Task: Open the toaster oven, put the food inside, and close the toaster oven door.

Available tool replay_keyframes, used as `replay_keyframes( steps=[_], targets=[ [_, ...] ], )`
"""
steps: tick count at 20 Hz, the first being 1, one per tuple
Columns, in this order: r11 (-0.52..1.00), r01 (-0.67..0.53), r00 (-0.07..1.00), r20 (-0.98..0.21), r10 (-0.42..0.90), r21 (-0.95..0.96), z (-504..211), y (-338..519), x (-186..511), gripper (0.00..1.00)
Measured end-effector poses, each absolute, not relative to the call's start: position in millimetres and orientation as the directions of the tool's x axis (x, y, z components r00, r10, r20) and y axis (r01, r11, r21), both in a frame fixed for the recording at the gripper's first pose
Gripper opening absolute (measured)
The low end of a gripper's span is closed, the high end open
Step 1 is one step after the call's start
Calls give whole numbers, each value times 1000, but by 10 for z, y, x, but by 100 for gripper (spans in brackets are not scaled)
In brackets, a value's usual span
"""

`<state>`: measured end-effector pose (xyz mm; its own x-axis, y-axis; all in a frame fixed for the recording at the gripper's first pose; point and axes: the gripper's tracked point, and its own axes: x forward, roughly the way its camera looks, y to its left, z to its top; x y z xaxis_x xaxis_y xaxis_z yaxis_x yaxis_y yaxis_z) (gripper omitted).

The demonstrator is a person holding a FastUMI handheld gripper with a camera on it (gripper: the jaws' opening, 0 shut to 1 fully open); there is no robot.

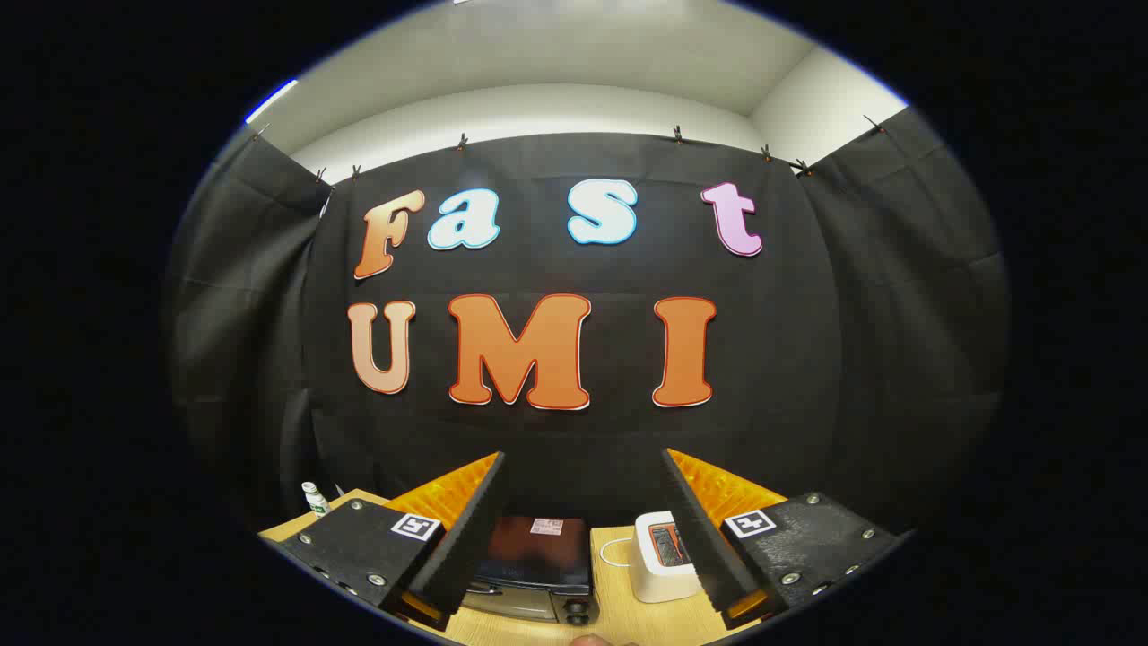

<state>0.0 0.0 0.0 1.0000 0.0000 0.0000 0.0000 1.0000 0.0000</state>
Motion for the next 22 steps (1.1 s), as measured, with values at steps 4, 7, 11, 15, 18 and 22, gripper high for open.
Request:
replay_keyframes(
  steps=[4, 7, 11, 15, 18, 22],
  targets=[
    [1000, -1, 1000, 1, 1, 0, 2, 12, 4, 99],
    [1000, -7, 1000, -9, 7, 3, -15, 38, 15, 99],
    [1000, -13, 1000, -17, 13, -8, -52, 71, 17, 99],
    [1000, -23, 999, -44, 23, -7, -127, 132, 31, 99],
    [999, -39, 996, -82, 39, 0, -274, 231, 63, 99],
    [996, -82, 983, -164, 84, 19, -616, 497, 91, 99]
  ],
)
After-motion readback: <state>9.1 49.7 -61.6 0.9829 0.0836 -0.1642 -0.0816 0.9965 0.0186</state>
